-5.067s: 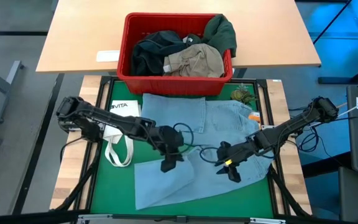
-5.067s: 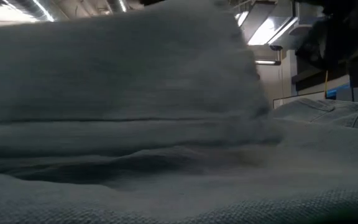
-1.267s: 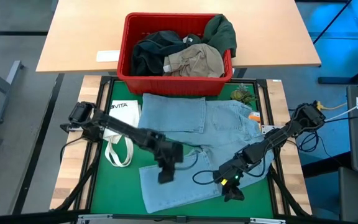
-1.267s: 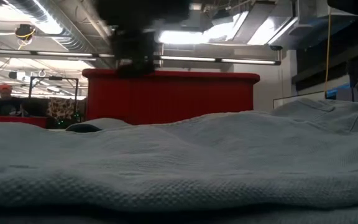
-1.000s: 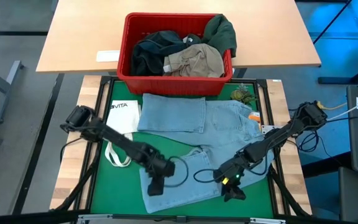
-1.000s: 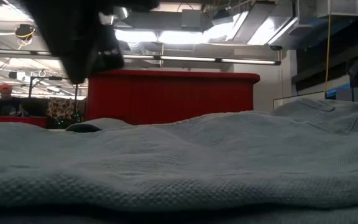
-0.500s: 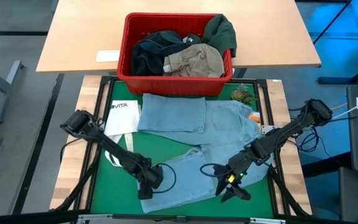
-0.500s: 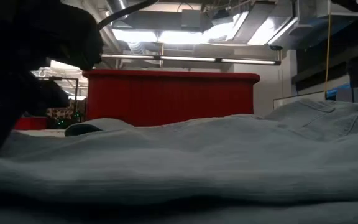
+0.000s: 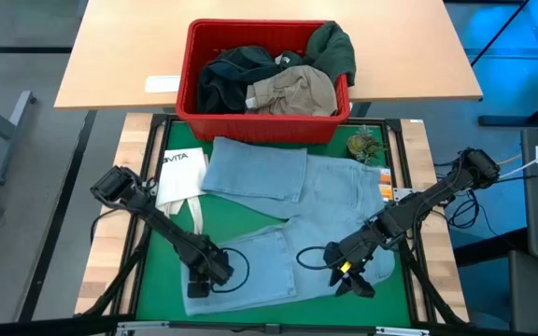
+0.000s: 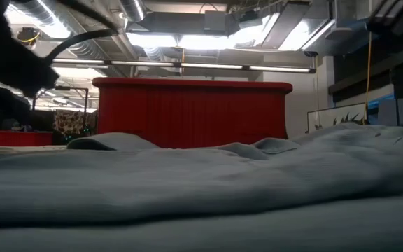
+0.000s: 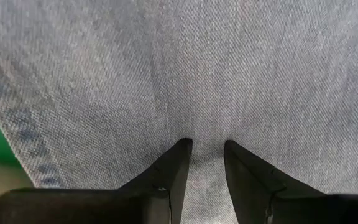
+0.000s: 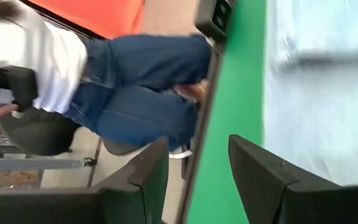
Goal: Fold Laundry from Bin
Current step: Fold the light blue jeans
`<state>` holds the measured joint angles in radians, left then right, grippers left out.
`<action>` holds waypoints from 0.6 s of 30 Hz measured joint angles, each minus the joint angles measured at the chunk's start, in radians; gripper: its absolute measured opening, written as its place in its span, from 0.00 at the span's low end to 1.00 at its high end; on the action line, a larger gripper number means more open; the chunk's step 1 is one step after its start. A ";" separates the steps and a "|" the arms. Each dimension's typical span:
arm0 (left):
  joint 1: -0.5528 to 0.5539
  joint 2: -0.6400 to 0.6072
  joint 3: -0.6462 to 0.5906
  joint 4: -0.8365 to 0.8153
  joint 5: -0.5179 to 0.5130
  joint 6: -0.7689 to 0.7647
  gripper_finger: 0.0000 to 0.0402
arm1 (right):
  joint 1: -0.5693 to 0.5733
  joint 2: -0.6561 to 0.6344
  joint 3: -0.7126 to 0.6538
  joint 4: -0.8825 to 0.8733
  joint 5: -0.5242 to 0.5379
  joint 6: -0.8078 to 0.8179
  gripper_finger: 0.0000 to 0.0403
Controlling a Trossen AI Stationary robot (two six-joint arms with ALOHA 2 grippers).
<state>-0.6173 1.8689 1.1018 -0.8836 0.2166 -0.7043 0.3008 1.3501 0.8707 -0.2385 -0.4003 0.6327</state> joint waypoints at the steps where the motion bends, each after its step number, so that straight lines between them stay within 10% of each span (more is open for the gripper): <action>1: -0.005 0.000 0.000 -0.017 0.000 0.016 0.25 | 0.000 -0.001 0.000 -0.029 0.011 0.001 0.41; 18: -0.027 0.002 -0.003 -0.062 0.008 0.060 0.21 | 0.185 0.147 -0.013 -0.433 0.309 0.127 0.41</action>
<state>-0.6444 1.8708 1.0985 -0.9451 0.2247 -0.6445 0.4859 1.4970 0.8577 -0.6717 -0.0911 0.7593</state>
